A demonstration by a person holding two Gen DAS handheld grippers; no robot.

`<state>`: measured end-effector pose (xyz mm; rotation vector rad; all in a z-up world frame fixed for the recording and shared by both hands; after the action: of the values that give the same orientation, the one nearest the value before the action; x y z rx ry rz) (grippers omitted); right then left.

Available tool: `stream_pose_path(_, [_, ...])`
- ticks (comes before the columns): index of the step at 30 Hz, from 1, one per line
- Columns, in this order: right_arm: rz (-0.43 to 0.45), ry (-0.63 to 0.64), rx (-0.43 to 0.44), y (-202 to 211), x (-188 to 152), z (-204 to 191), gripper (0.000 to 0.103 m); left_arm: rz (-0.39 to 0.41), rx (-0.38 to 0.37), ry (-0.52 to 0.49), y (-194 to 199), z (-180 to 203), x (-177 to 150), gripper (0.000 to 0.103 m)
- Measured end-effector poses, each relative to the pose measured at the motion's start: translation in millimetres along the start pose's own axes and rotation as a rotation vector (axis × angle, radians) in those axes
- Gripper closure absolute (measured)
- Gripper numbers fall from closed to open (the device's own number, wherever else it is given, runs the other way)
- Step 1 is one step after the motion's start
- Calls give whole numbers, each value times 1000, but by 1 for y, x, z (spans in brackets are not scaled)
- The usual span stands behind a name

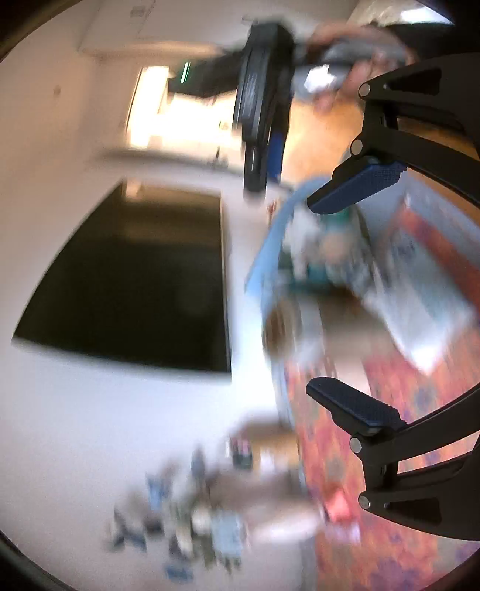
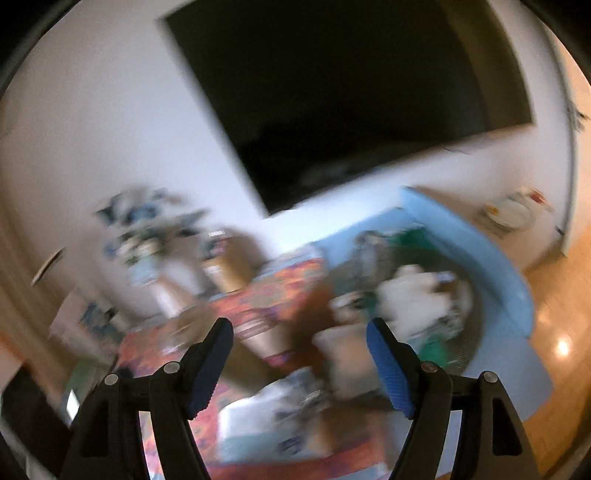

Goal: Organize soft objects
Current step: 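Bring both open tools back over the quilt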

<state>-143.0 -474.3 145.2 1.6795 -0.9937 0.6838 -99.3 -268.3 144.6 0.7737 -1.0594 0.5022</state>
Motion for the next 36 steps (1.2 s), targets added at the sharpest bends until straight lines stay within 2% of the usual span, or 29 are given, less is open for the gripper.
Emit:
stream_pose_path(1, [14, 16, 30, 3, -5, -13, 19, 3, 42, 10, 6, -16, 0, 14])
stream_pose_path(3, [45, 49, 112, 9, -18, -48, 13, 1, 152, 36, 17, -57, -2, 14])
stream_pose_path(5, [43, 76, 194, 5, -30, -79, 12, -14, 261, 75, 31, -101, -6, 14])
stream_pose_path(6, [31, 89, 234, 1, -37, -94, 12, -26, 292, 91, 36, -118, -9, 14])
stream_pose_path(8, [-14, 133, 291, -14, -53, -128, 12, -61, 370, 131, 51, -158, -15, 14])
stream_pose_path(12, [-149, 225, 335, -65, -82, -190, 12, -129, 537, 148, 64, -224, -34, 14])
stream_pose_path(16, [-261, 293, 353, -123, -108, -246, 12, -180, 624, 118, 62, -273, -57, 14])
stream_pose_path(19, [-301, 368, 246, -170, -126, -268, 12, -209, 641, 102, 50, -298, -78, 14])
stream_pose_path(21, [-292, 431, 122, -204, -135, -272, 12, -204, 614, 118, 46, -305, -86, 14])
stream_pose_path(22, [-280, 481, 22, -223, -139, -269, 12, -199, 602, 126, 45, -309, -89, 14])
stream_pose_path(24, [-269, 520, -72, -242, -144, -263, 12, -214, 590, 171, 44, -320, -98, 14])
stream_pose_path(26, [-267, 523, -91, -257, -153, -259, 12, -227, 559, 246, 42, -330, -100, 14])
stream_pose_path(28, [-314, 517, -100, -268, -163, -251, 12, -229, 539, 304, 43, -337, -102, 14])
stream_pose_path(32, [-329, 544, -110, -273, -166, -252, 12, -195, 478, 420, 50, -349, -103, 14])
stream_pose_path(36, [-379, 578, -128, -281, -174, -255, 12, -171, 478, 456, 54, -352, -102, 14])
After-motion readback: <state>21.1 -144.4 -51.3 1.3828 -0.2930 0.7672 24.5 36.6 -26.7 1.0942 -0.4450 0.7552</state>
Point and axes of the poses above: each gripper's, at about its wrist camera, not at the fingertips, and y roughly against the way its jaws point, z to its right, x to its top, the point moved 8 cm from there along -y, roughly the way its jaws point, and after that the axes turned 9 degrees about y, right-handed, at the moved point
